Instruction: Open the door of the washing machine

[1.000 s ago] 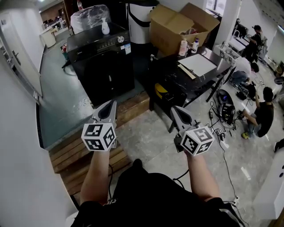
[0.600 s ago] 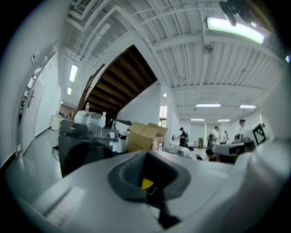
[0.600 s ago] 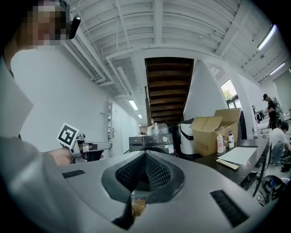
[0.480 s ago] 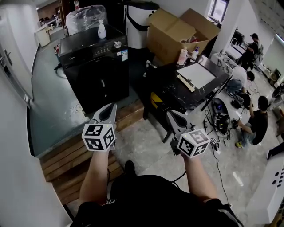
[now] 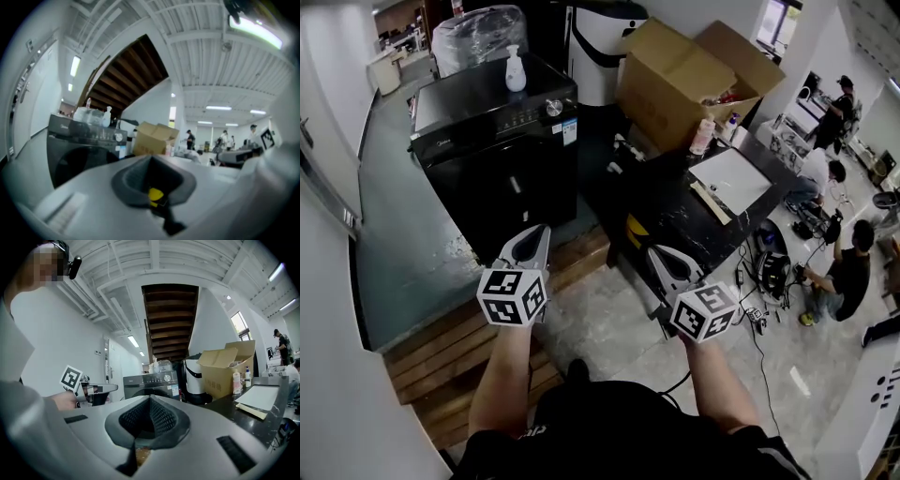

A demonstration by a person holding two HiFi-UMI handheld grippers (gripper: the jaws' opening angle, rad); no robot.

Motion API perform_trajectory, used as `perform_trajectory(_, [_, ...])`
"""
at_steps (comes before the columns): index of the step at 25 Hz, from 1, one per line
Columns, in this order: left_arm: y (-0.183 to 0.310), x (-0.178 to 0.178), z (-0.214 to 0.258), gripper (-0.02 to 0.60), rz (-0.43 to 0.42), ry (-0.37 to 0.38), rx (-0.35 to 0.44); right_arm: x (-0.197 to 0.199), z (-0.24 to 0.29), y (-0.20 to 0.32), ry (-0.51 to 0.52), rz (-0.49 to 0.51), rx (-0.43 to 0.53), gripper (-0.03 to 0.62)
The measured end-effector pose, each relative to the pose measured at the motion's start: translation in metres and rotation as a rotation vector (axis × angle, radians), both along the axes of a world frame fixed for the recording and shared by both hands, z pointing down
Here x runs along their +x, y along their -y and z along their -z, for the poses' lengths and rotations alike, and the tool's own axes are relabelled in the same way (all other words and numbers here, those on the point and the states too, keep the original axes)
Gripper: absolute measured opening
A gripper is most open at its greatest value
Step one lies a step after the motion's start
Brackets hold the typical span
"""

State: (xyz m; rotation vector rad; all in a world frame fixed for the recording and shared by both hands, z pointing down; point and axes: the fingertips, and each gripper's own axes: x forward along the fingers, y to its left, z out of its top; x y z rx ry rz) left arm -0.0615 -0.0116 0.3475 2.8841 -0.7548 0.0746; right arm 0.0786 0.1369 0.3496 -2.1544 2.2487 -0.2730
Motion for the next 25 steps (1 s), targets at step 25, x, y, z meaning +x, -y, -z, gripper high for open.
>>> perform_trajectory(25, [0.126, 0.06, -0.03, 0.014, -0.02, 0.079, -0.043, 0.05, -0.028, 0.148, 0.058, 0.059, -0.026, -0.006])
